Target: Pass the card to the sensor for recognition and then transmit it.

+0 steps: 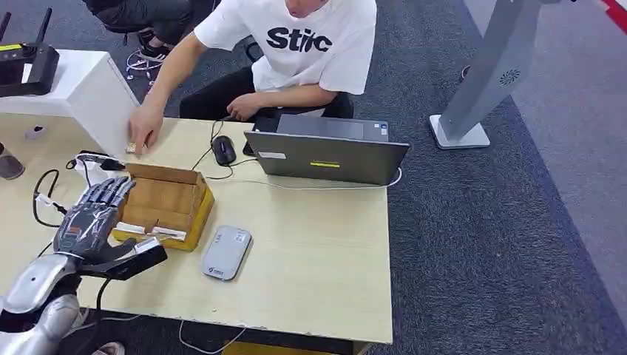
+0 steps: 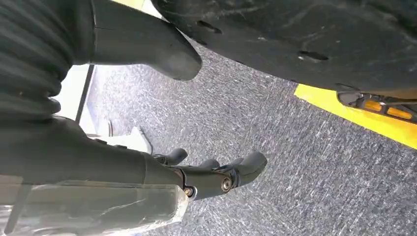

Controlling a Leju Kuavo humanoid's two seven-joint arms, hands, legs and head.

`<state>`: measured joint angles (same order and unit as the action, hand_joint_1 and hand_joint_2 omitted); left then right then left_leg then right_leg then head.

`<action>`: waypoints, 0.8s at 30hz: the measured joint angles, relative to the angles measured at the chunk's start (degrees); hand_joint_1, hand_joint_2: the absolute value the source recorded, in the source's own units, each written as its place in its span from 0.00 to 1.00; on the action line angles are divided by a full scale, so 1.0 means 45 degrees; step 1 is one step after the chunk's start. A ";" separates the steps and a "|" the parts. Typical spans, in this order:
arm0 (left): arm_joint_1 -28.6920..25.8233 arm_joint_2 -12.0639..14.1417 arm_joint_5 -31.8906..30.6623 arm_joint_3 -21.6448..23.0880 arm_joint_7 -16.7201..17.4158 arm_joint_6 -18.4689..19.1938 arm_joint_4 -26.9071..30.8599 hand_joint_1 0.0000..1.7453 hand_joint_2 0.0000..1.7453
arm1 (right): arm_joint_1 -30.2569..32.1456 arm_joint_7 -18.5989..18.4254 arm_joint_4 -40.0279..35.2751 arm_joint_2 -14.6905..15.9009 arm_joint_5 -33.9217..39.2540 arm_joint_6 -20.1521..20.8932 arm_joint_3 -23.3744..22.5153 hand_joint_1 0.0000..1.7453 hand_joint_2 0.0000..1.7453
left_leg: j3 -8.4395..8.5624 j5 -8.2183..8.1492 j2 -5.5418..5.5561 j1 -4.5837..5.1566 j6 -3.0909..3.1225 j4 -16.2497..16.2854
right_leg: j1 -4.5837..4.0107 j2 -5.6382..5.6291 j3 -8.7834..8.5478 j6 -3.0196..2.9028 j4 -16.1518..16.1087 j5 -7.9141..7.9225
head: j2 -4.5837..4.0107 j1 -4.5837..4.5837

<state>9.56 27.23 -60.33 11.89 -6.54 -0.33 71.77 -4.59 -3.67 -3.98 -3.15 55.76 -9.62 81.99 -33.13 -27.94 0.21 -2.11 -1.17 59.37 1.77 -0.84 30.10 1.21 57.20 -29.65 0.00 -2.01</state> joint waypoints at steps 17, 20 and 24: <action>0.0516 -0.0311 0.0437 0.0849 0.0078 0.0214 -0.1213 0.03 1.00 | 0.0092 -0.0112 -0.0005 -0.0097 -0.0097 -0.0005 0.0296 0.00 1.00 | -0.0011 0.0000 -0.0003 -0.0010 0.0000 -0.0001 | -0.0012 -0.0003 0.0010 0.0000 0.0000 -0.0001 | 0.0000 0.0000; 0.0517 -0.0311 0.0457 0.0854 0.0083 0.0228 -0.1301 0.18 1.00 | 0.0091 -0.0112 -0.0005 -0.0102 -0.0107 -0.0005 0.0316 0.00 1.00 | -0.0013 0.0000 -0.0002 -0.0010 -0.0001 0.0000 | -0.0012 -0.0002 0.0010 0.0000 0.0000 -0.0001 | 0.0000 -0.0005; 0.0526 -0.0311 0.0578 0.0883 0.0102 0.0384 -0.1350 0.24 1.00 | 0.0089 -0.0112 -0.0005 -0.0102 -0.0107 0.0000 0.0355 0.00 1.00 | -0.0013 0.0000 -0.0002 -0.0010 -0.0001 0.0000 | -0.0012 -0.0003 0.0010 0.0000 0.0000 -0.0001 | 0.0000 0.0000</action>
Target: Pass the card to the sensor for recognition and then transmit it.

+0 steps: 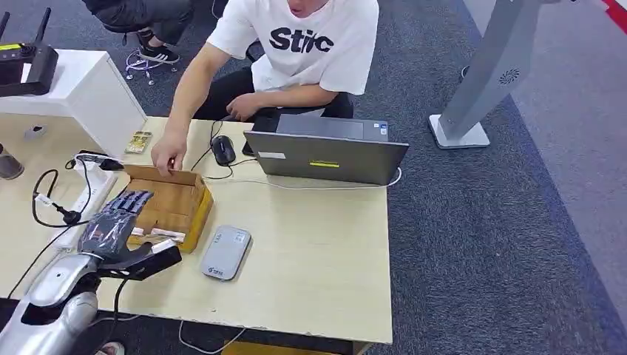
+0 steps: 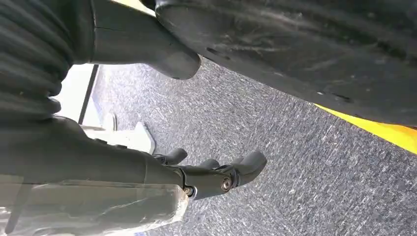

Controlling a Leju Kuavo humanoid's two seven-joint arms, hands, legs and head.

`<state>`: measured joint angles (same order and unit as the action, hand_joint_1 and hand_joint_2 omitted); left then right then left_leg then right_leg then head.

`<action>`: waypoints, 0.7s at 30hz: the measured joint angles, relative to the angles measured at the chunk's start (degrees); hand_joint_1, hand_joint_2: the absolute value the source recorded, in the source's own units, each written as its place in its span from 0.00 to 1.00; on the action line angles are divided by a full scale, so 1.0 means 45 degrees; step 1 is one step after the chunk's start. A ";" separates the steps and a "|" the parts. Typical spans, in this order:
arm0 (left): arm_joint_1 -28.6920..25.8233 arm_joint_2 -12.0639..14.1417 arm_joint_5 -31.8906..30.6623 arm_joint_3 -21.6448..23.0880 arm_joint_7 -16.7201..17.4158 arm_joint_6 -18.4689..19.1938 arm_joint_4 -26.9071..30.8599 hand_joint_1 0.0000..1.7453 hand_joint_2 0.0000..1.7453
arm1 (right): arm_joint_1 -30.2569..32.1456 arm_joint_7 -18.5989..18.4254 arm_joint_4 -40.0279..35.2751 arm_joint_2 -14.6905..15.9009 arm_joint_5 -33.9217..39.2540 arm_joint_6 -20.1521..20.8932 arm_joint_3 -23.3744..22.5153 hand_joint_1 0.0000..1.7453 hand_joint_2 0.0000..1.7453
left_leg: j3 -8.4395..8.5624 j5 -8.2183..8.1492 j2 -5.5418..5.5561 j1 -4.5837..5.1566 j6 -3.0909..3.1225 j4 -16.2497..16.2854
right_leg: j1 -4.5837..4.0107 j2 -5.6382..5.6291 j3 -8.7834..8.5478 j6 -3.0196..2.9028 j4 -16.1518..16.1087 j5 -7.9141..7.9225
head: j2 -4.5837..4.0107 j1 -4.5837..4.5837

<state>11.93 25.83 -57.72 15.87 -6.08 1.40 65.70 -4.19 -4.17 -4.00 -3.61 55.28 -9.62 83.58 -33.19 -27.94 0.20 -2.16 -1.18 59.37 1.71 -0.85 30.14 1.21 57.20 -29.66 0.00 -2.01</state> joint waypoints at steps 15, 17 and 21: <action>0.0001 -0.0131 0.0301 0.0238 0.0000 0.0175 -0.0670 0.71 1.00 | -0.0018 -0.0049 0.0000 0.0000 -0.0121 0.0005 0.0073 0.00 1.00 | -0.0002 0.0000 0.0001 -0.0001 0.0000 0.0000 | -0.0001 0.0002 0.0000 0.0000 0.0000 0.0000 | 0.0000 0.0000; 0.0002 -0.0180 0.0340 0.0262 -0.0020 0.0228 -0.0802 0.86 1.00 | -0.0022 -0.0049 0.0000 0.0000 -0.0141 0.0005 0.0112 0.00 1.00 | -0.0002 0.0000 0.0002 -0.0001 0.0000 0.0000 | -0.0001 0.0001 0.0000 0.0000 0.0000 0.0000 | 0.0000 0.0000; 0.0067 -0.0282 0.0408 0.0286 -0.0112 0.0248 -0.1025 0.94 1.00 | -0.0042 -0.0097 -0.0005 0.0000 -0.0175 0.0005 0.0238 0.00 1.00 | -0.0002 0.0000 -0.0001 -0.0001 0.0000 0.0000 | -0.0001 0.0001 -0.0001 -0.0001 0.0000 0.0001 | 0.0000 0.0000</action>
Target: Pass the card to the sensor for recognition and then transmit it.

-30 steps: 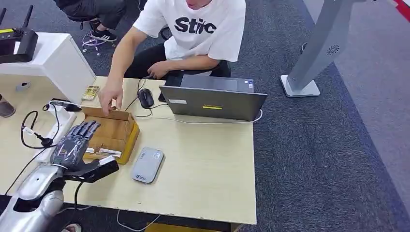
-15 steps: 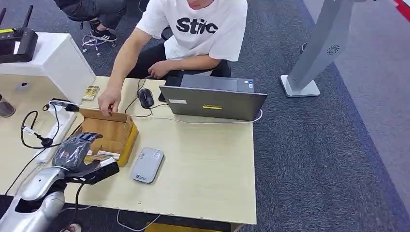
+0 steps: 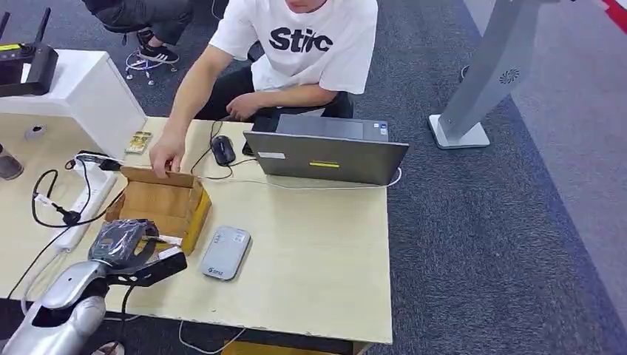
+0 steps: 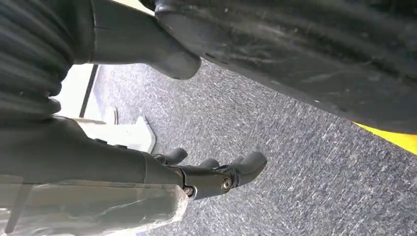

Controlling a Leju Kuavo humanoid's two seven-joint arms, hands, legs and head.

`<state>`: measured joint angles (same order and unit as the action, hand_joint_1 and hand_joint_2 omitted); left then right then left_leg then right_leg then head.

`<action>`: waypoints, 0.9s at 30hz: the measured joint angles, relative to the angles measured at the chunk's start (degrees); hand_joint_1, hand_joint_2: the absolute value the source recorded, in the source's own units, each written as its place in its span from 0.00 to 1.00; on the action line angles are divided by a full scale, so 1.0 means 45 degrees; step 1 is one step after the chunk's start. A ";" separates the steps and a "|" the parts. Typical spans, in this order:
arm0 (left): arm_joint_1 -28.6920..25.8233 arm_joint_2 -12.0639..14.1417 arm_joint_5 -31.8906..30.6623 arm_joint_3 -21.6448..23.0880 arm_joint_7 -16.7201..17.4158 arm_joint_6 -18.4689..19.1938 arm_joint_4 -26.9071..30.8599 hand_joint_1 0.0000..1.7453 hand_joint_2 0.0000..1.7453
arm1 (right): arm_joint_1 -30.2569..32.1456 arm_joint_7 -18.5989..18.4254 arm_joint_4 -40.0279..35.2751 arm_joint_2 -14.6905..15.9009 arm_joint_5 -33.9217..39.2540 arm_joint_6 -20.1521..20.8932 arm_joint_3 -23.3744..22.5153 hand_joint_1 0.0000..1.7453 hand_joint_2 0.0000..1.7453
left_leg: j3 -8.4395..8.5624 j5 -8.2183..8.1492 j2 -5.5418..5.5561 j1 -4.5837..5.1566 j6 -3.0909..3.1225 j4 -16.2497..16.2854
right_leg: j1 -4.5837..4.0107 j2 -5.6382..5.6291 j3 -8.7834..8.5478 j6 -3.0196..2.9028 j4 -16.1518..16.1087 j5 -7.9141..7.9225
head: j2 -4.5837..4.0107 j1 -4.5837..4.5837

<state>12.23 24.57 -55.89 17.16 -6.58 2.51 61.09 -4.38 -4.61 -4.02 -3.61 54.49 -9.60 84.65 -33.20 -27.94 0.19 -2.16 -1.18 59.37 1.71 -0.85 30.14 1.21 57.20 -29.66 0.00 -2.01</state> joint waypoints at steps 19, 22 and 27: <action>0.0317 0.0433 -0.0516 0.0058 0.0336 -0.1224 0.0239 1.00 1.00 | 0.0028 0.0117 -0.0005 0.0000 0.0238 -0.0097 0.0044 0.00 1.00 | -0.0001 0.0004 0.0002 -0.0019 -0.0005 0.0001 | -0.0015 0.0001 0.0007 -0.0003 0.0001 0.0001 | 0.0000 0.0005; 0.0846 0.0953 -0.0865 -0.0049 0.0539 -0.1331 0.0720 1.00 1.00 | 0.0062 0.0228 -0.0005 -0.0010 0.0345 -0.0228 0.0044 0.00 1.00 | -0.0003 0.0009 0.0004 -0.0028 -0.0014 0.0000 | -0.0025 0.0003 0.0007 -0.0013 0.0003 0.0007 | 0.0000 -0.0005; 0.1610 0.1791 -0.2785 -0.0373 0.1355 -0.2340 0.1713 1.00 1.00 | 0.0104 0.0340 0.0010 -0.0034 0.0423 -0.0267 0.0053 0.00 1.00 | -0.0005 0.0012 0.0000 -0.0044 -0.0019 0.0000 | -0.0047 0.0000 0.0008 -0.0029 0.0004 0.0017 | 0.0000 0.0000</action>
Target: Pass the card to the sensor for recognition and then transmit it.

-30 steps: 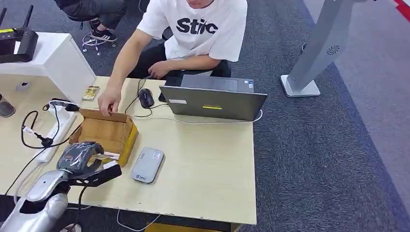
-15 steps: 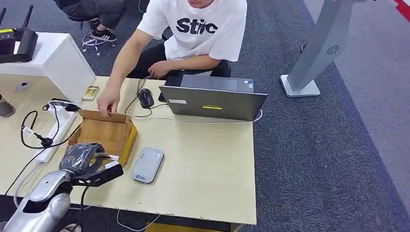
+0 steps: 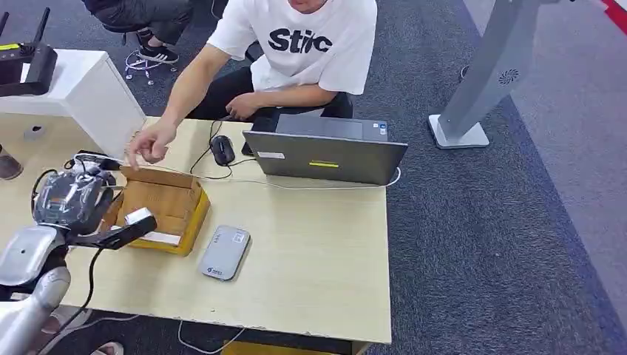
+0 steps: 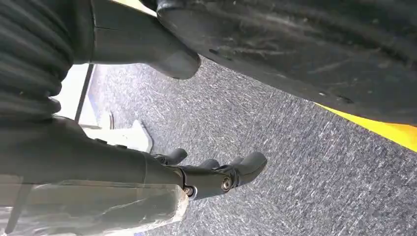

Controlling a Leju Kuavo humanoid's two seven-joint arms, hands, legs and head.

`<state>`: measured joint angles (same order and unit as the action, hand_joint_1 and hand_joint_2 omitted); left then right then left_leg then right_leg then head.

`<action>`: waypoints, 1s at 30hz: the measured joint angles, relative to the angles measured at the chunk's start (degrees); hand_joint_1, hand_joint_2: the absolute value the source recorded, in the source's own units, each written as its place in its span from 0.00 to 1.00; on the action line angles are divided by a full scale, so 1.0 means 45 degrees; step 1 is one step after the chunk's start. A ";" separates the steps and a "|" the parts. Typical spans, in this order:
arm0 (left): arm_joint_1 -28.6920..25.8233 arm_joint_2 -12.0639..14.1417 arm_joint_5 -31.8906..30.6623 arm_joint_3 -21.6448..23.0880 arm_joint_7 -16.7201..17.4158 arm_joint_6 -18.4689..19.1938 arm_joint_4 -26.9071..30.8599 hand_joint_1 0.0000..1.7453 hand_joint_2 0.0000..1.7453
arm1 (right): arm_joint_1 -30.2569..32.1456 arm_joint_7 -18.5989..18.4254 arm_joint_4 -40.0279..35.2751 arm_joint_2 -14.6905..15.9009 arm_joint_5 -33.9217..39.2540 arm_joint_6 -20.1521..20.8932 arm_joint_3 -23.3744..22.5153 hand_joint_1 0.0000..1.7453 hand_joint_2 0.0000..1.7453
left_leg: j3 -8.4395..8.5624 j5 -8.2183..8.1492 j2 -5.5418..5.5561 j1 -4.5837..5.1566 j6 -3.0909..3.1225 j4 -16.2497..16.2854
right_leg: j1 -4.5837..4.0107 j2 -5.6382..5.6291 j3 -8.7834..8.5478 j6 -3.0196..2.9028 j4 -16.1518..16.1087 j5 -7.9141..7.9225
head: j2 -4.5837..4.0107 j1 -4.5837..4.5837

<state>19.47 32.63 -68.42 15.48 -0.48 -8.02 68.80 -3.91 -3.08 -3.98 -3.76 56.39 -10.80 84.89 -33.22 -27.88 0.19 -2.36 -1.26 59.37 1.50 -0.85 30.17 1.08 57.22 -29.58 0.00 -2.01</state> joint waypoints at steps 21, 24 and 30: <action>0.0308 -0.0995 -0.1664 -0.0895 0.0481 -0.3280 0.0677 0.00 1.00 | -0.0112 -0.0495 -0.0097 -0.0024 -0.0670 -0.0136 0.0641 0.00 1.00 | -0.0002 0.0000 0.0003 0.0002 -0.0001 0.0001 | 0.0001 0.0000 0.0000 -0.0005 -0.0002 0.0001 | 0.0000 0.0000; 0.0061 -0.1330 -0.1352 -0.1094 0.0447 -0.3421 0.0876 0.00 1.00 | -0.0088 -0.0495 -0.0112 -0.0044 -0.0631 -0.0136 0.0680 0.00 1.00 | -0.0005 -0.0001 0.0000 0.0002 -0.0001 0.0001 | 0.0001 0.0000 0.0001 -0.0005 -0.0002 0.0001 | 0.0000 0.0000; -0.1764 -0.2302 0.0557 -0.2382 -0.0919 -0.4558 0.2626 0.00 1.00 | 0.0001 -0.0340 -0.0112 -0.0185 -0.0252 -0.0092 0.0680 0.00 1.00 | -0.0007 -0.0008 -0.0021 0.0006 -0.0006 -0.0001 | 0.0004 -0.0017 0.0006 -0.0005 -0.0002 -0.0001 | 0.0000 0.0005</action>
<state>11.54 22.27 -65.92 4.76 -4.62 -28.53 80.62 -3.91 -4.61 -4.48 -4.59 55.26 -11.21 87.95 -33.25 -27.92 0.10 -2.33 -1.29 59.37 1.52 -0.93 30.20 1.05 57.21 -29.58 0.00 -1.99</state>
